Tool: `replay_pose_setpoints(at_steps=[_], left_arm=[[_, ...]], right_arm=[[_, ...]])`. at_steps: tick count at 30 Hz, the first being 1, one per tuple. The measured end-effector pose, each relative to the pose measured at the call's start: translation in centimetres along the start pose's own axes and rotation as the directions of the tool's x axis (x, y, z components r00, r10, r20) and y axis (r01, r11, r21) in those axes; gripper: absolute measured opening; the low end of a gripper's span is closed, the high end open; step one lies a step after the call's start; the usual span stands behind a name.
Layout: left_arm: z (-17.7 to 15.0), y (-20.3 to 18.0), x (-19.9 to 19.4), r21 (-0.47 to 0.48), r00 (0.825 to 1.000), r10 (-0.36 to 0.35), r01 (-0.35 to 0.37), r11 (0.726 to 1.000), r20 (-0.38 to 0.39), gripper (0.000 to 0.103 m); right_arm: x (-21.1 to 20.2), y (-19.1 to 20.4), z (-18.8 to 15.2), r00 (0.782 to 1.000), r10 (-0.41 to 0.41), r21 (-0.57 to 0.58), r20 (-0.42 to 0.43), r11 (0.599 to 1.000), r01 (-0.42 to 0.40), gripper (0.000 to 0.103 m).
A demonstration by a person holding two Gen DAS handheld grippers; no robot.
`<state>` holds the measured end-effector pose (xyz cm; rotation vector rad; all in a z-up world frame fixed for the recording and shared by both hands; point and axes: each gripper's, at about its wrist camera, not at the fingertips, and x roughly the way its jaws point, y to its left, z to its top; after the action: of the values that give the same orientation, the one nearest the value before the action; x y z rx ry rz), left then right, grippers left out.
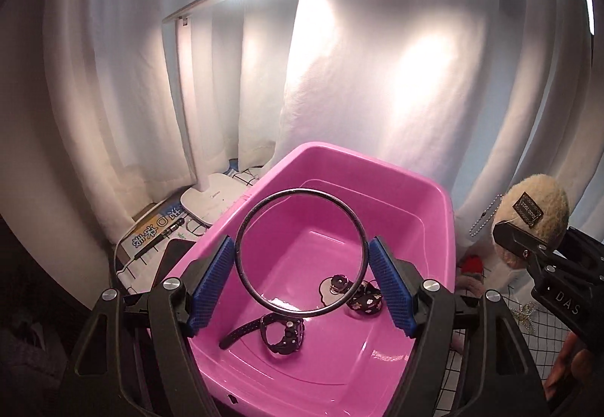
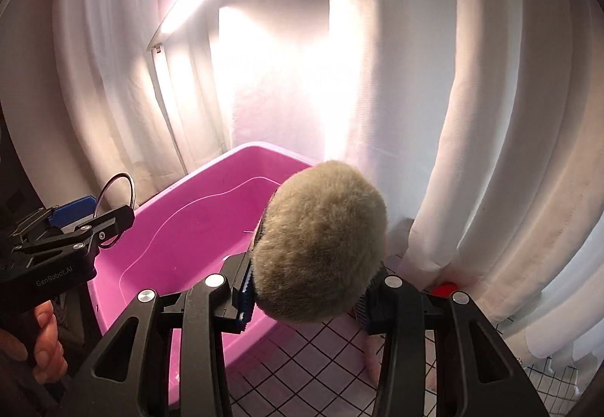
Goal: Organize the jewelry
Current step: 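Carry pom-pom and silver ring into the pink tub and open both tools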
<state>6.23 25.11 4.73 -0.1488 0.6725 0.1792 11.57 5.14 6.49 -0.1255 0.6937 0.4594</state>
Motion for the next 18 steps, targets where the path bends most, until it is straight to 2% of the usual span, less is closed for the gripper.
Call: replay_pose_setpoints(at_steps=[9,18], left_arm=[[-1.2,2.2,2.5,-0.03,0.998,0.019,-0.02,0.999,-0.063,0.071],[-2.5,1.9,5.4,-0.018,0.99,0.002,-0.005,1.0,-0.14,0.071]], right_arm=[[5.3,4.4,1.6,0.996,0.056,-0.066,-0.072,0.996,-0.061,0.04],[10.3,4.6,0.9,0.98,0.057,-0.047,-0.192,0.997,-0.068,0.04]])
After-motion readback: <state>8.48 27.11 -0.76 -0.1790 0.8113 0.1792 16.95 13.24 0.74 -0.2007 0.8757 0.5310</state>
